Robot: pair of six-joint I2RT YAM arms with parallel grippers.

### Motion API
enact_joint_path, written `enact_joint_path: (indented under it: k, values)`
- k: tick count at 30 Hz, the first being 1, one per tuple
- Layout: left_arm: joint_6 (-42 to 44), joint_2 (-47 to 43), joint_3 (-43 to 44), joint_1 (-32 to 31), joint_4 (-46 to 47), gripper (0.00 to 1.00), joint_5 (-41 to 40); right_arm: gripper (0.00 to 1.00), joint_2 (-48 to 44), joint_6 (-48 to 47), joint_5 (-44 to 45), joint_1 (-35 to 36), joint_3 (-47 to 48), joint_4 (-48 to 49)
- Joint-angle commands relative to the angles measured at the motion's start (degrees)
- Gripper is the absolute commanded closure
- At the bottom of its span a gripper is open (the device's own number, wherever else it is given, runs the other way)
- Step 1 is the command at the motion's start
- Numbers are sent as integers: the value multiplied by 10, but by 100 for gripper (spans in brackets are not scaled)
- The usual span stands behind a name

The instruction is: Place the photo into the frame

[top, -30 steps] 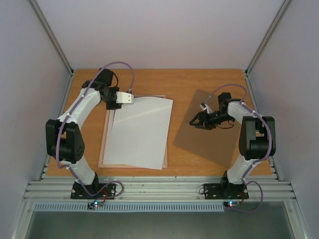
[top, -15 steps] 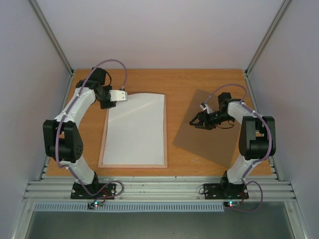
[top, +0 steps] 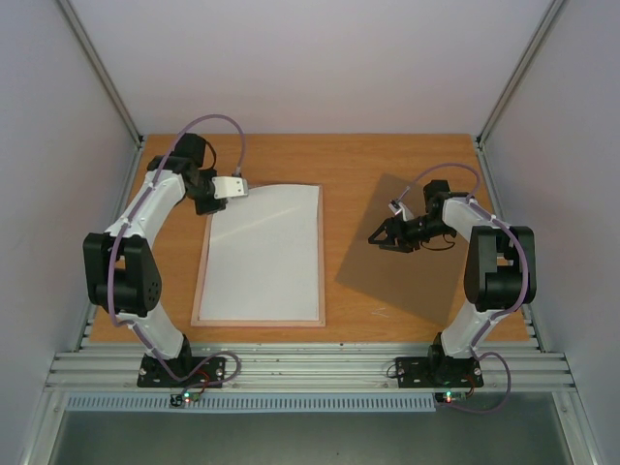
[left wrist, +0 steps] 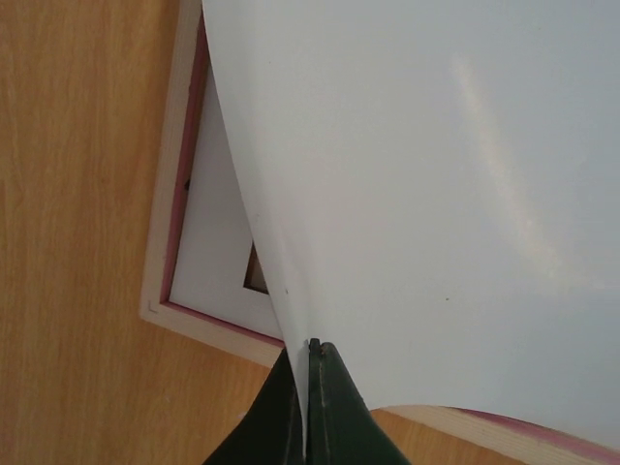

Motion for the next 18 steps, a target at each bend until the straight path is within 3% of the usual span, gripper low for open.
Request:
enact_joint_path:
  k: [1,11,14,18]
  values:
    - [-22,10,14,4,-38,100,43,44,-6,0,3,3,2,7]
    - [-42,27,20,4,-53,99,50,44,-4,2,5,3,4,8]
    - [-48,28,11,4,-31,85,33,44,-4,2,6,4,5,8]
    - [-66,27,12,4,-5,55,14,44,-4,2,7,4,5,7]
